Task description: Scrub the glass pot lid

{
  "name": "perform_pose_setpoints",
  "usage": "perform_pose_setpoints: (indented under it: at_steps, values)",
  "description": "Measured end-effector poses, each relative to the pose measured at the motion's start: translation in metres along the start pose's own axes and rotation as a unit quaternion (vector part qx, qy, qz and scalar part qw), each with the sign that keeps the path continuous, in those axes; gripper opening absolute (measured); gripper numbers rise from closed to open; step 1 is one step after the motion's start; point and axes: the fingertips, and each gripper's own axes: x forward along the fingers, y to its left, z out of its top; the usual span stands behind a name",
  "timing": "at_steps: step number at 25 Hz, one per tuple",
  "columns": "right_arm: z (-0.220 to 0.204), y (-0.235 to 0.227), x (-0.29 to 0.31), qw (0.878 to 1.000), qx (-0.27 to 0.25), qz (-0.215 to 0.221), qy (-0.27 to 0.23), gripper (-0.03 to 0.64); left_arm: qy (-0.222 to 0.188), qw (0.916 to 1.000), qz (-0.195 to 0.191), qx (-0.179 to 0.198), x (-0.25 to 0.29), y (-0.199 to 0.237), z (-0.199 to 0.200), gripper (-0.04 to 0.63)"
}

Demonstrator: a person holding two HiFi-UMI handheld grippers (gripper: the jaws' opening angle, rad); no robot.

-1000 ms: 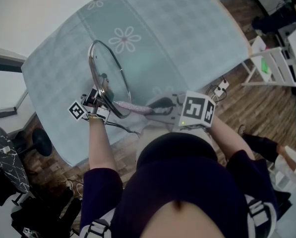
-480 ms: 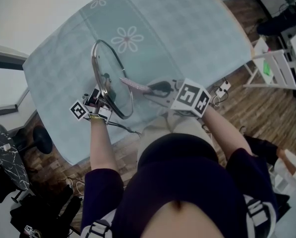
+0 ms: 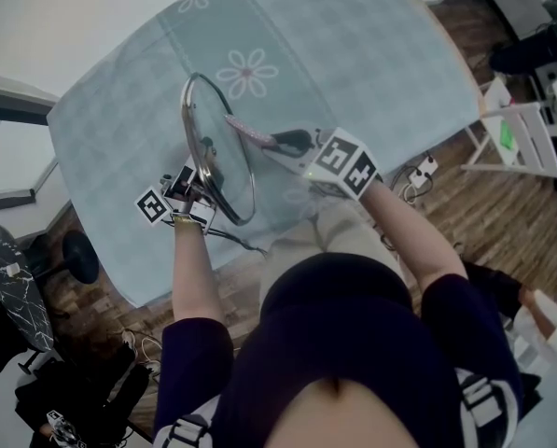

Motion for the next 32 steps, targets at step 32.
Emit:
perform_pose_setpoints:
  at_steps: [32]
  values:
    - [-0.019,-0.032,0.063,0.999,-0.017,-0.011,0.037,0.077,0.007,1.0,0.004,0.005,0.003,0.002,-0.002,0.166]
